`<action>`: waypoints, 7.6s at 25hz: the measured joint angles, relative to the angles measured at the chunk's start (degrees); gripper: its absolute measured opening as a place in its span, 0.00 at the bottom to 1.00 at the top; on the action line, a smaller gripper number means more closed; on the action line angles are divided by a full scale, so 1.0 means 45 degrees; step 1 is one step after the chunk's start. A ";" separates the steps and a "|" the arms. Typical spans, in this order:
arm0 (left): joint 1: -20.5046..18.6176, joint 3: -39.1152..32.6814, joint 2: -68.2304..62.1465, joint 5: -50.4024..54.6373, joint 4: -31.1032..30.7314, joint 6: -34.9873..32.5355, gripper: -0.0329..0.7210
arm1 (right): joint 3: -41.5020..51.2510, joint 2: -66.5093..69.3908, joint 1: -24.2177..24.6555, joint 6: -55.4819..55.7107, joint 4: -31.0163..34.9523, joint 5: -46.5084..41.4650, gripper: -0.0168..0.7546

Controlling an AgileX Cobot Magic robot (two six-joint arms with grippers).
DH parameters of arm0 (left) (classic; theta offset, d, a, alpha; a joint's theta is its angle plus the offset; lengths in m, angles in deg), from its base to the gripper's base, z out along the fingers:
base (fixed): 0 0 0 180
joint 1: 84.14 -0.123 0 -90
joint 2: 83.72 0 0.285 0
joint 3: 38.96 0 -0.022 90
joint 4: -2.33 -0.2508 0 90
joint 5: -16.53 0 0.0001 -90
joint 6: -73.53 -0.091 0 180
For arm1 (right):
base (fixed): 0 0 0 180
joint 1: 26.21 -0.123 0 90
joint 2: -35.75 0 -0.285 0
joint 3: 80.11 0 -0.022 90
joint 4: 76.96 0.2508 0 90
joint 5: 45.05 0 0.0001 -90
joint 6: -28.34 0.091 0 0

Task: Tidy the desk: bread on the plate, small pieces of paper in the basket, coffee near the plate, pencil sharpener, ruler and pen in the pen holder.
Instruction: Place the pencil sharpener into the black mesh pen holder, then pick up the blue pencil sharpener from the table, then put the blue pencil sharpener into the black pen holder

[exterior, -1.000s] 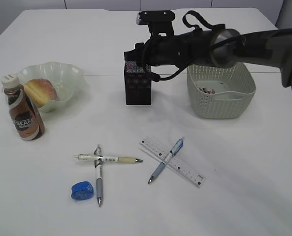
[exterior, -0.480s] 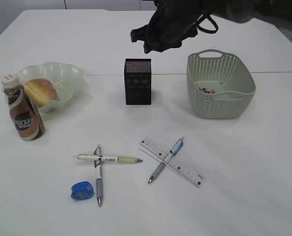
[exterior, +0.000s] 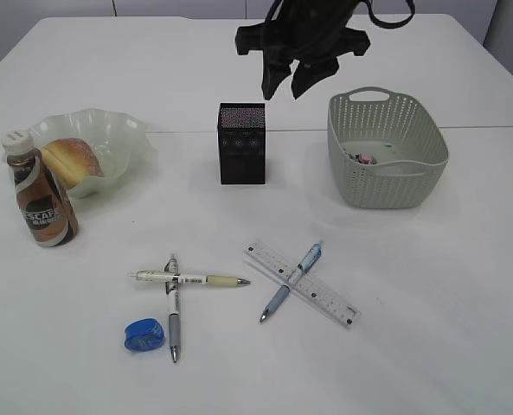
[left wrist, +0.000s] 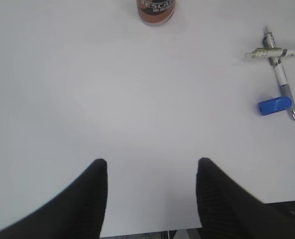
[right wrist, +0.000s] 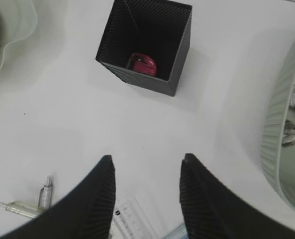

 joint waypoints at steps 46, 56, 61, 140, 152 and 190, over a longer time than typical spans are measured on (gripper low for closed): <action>0.5500 0.0000 -0.7849 -0.3545 0.0377 -0.6387 0.60 | 0.4746 -0.2284 0.1094 -0.0679 -0.0199 -0.0040 0.43; 0.5953 0.0070 -1.0076 -0.5419 0.0239 -0.7033 0.60 | 0.4779 -0.2293 0.3519 -0.0679 -0.0206 -0.0040 0.43; 0.6294 0.0088 -1.0604 -0.6086 0.0316 -0.7107 0.60 | 0.4779 -0.2293 0.4210 -0.0679 -0.0255 -0.0040 0.43; 0.6516 0.4838 -1.2159 -0.0516 0.1754 -0.3256 0.26 | 0.4779 -0.2293 0.4273 -0.0671 -0.0627 -0.0040 0.43; 0.5779 0.9242 -1.2178 -0.3047 0.1866 -0.1165 0.26 | 0.4779 -0.2293 0.4273 -0.0671 -0.1199 -0.0040 0.43; 0.4629 0.9332 -1.6638 -1.5089 0.0495 -0.1142 0.27 | 0.4788 -0.2293 0.4273 -0.0671 -0.2396 -0.0040 0.43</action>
